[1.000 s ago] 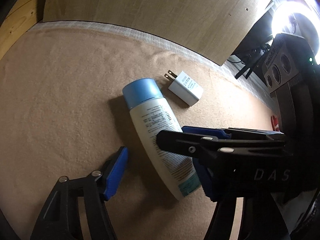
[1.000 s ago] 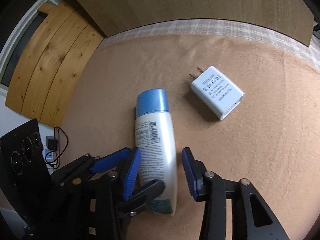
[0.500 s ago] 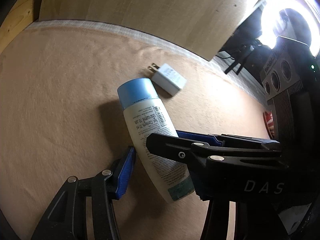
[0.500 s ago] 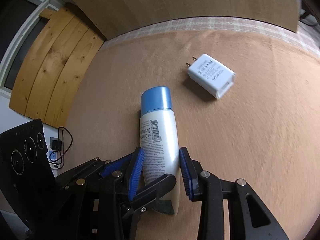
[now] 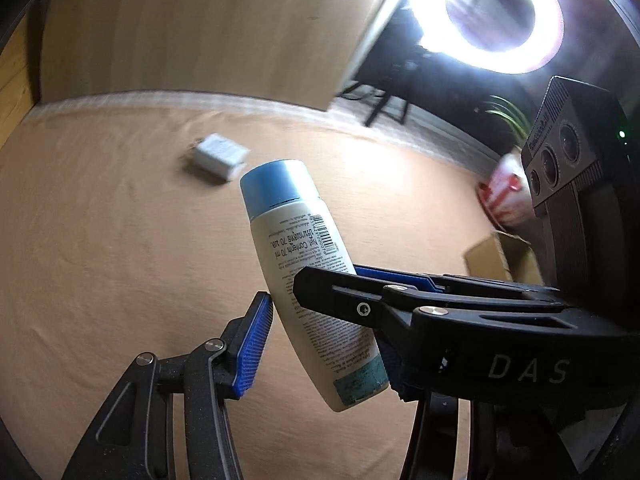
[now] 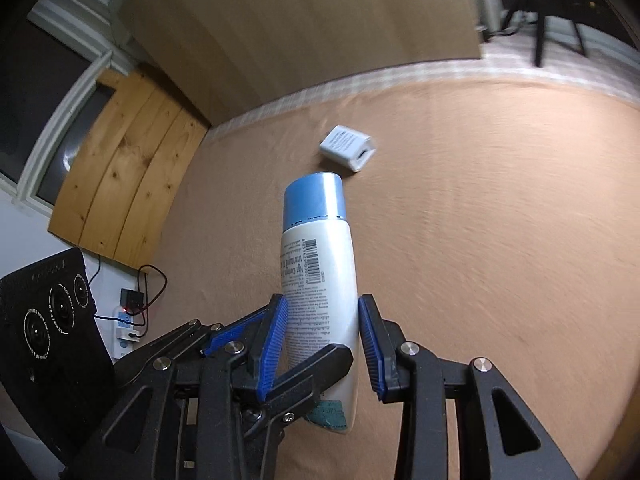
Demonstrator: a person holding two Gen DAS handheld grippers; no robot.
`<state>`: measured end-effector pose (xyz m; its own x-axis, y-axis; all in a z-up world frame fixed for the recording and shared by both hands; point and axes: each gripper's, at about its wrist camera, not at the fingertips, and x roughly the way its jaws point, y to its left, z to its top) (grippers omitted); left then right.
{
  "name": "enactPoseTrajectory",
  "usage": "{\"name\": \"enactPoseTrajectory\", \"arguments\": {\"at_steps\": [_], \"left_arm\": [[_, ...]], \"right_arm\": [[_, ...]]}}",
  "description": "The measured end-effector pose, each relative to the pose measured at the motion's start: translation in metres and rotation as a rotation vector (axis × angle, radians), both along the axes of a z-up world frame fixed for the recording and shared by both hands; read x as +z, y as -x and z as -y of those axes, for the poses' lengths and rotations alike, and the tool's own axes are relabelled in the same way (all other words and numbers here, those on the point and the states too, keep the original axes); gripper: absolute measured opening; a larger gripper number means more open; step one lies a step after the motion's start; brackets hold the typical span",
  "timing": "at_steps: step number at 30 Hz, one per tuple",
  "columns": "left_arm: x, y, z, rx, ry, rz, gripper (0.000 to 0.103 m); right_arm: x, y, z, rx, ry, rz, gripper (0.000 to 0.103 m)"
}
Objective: Organize objects
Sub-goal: 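Grasp the white lotion bottle with the right tool and lift it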
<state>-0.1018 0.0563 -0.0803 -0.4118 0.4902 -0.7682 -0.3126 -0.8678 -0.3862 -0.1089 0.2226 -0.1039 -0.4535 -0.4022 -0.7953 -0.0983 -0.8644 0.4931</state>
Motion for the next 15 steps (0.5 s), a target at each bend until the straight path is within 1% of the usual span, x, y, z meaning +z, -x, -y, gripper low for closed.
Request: {"name": "enactPoseTrajectory", "arguments": {"at_steps": [3,7,15], "left_arm": [[0.014,-0.017,-0.025,-0.047,-0.005,-0.027,0.054],[0.026,-0.036,-0.062,-0.120,-0.014,-0.052,0.054],[0.041,-0.079,-0.143,-0.299,-0.020,-0.072,0.054]], "right_arm": [[0.011,-0.026,-0.020,-0.055,0.002,-0.023,0.033],[0.022,-0.062,-0.044,-0.132,-0.024,-0.047,0.033],[0.035,-0.139,-0.107,-0.309,-0.040,-0.061,0.033]]}}
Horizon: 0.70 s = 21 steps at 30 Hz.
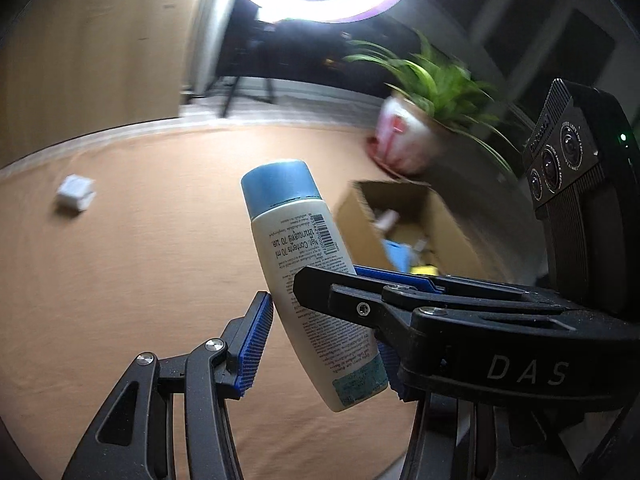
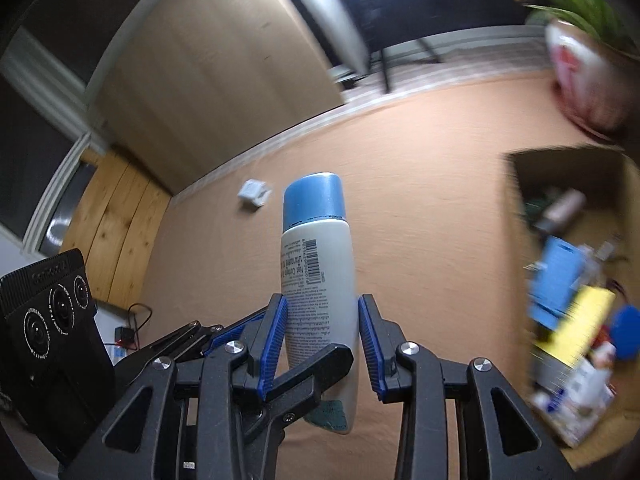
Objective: Organize objects
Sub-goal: 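Grasp the white lotion bottle with the right tool and lift it, then carry the lotion bottle into the cardboard box and open the right tool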
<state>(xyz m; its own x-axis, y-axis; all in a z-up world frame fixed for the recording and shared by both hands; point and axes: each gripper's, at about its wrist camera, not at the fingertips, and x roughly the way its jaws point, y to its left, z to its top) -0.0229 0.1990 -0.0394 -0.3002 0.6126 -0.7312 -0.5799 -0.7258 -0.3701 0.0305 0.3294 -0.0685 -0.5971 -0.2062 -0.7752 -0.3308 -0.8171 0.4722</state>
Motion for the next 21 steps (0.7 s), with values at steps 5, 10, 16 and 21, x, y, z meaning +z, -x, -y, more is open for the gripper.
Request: {"name": "enactPoseTrajectory", "arguments": {"at_steps": [5,10,16,21], "left_arm": [[0.002,-0.020,-0.050,-0.101,-0.008,0.002,0.054],[0.002,-0.036,-0.092,-0.177,-0.011,0.006,0.054],[-0.001,-0.045,-0.125,-0.231,-0.010,0.013,0.054],[-0.004,-0.047,-0.147,-0.256,-0.007,0.014,0.054]], "right_arm": [[0.004,-0.035,-0.033,-0.088,0.000,0.001,0.033],[0.004,-0.064,-0.065,-0.164,-0.004,0.005,0.033],[0.004,-0.083,-0.087,-0.210,-0.009,0.012,0.033],[0.003,-0.092,-0.101,-0.231,-0.012,0.013,0.033]]}}
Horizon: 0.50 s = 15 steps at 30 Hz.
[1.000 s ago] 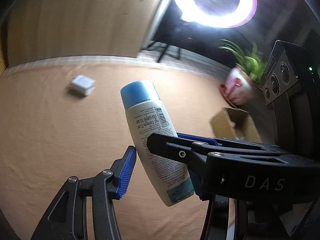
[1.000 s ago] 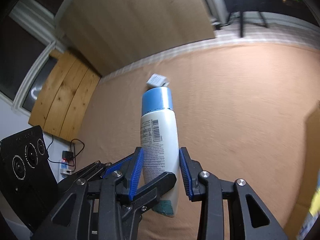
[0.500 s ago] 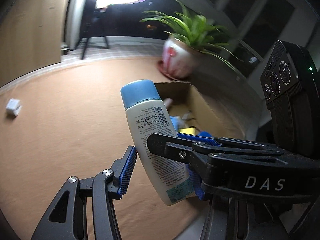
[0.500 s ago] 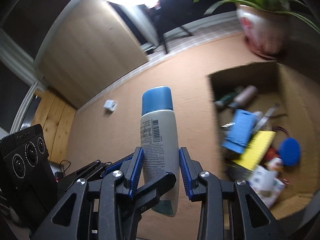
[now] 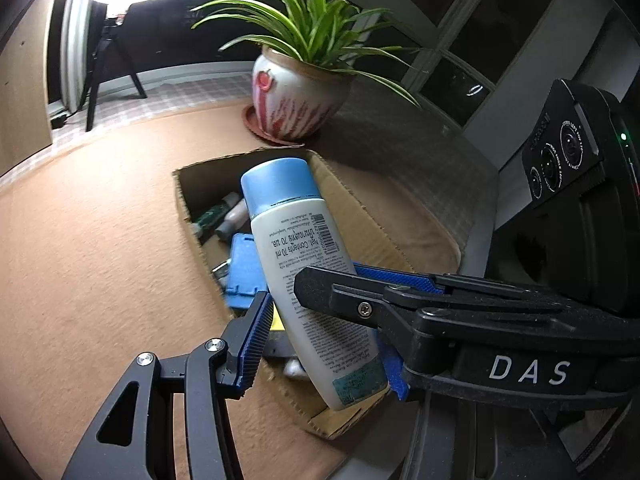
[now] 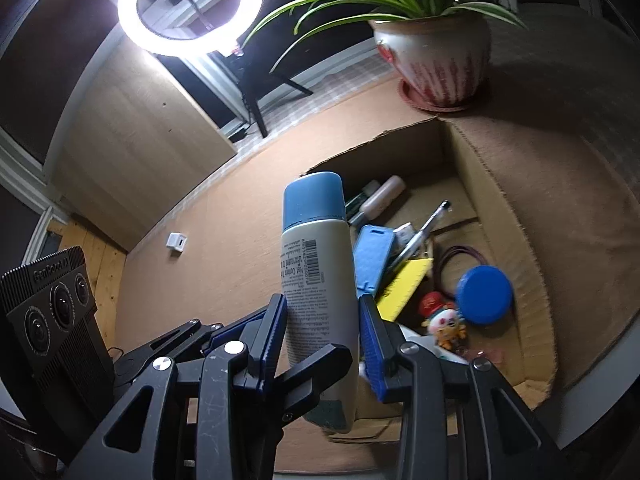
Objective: Organize objects
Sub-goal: 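Carry the lotion bottle into the cardboard box and open the right tool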
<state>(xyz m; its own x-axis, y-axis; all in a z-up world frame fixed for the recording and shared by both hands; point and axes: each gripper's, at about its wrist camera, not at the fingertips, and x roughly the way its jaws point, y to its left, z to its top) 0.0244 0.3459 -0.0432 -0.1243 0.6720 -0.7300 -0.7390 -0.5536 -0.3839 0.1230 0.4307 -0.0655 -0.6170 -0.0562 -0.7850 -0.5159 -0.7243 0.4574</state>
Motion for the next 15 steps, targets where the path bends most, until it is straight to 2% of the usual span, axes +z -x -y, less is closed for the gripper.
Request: {"name": "enactPoseTrajectory", "arguments": {"at_steps": [6,7,8,9,10,15], "left_arm": [[-0.002,0.002,-0.017,-0.022,-0.008,0.002,0.055],[-0.002,0.004,-0.019,-0.020,-0.010,0.006,0.058],[-0.003,0.004,-0.020,-0.012,-0.002,0.007,0.071],[-0.003,0.005,-0.019,-0.002,0.004,0.004,0.083],[-0.003,0.006,-0.018,0.002,0.004,0.000,0.085],[-0.003,0.011,-0.007,0.021,0.017,-0.010,0.085]], "right_arm": [[0.003,-0.006,-0.014,-0.023,-0.014,0.001,0.034],[0.004,-0.007,-0.016,-0.035,-0.043,0.016,0.042],[0.004,-0.008,-0.017,-0.049,-0.067,0.027,0.049],[0.006,-0.011,-0.018,-0.071,-0.098,0.031,0.061],[0.007,-0.013,-0.019,-0.081,-0.108,0.025,0.064],[0.007,-0.015,-0.023,-0.095,-0.109,0.027,0.064]]}}
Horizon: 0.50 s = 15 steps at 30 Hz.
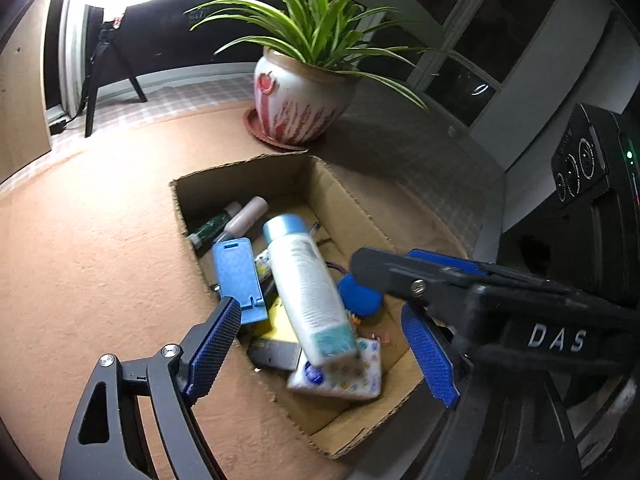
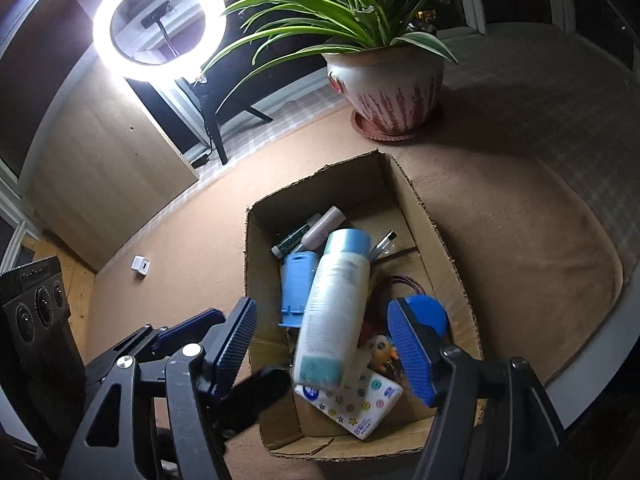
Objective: Organize objects
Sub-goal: 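Carry the lotion bottle into the cardboard box and open the right tool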
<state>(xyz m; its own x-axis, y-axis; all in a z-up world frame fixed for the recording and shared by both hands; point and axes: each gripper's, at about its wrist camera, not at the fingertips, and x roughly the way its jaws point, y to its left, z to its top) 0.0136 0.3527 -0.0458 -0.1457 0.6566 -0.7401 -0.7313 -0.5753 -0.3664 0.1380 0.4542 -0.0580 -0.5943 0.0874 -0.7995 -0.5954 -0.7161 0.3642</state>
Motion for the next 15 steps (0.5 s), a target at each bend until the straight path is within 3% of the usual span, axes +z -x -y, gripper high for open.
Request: {"name": "enactPoseTrajectory", "arguments": {"at_steps": [15], "left_arm": [[0.009,0.010,0.057,0.106,0.052,-0.039,0.085]], "right_arm": [[0.006,0.022,0.030,0.068,-0.052,0.004,0.064]]}}
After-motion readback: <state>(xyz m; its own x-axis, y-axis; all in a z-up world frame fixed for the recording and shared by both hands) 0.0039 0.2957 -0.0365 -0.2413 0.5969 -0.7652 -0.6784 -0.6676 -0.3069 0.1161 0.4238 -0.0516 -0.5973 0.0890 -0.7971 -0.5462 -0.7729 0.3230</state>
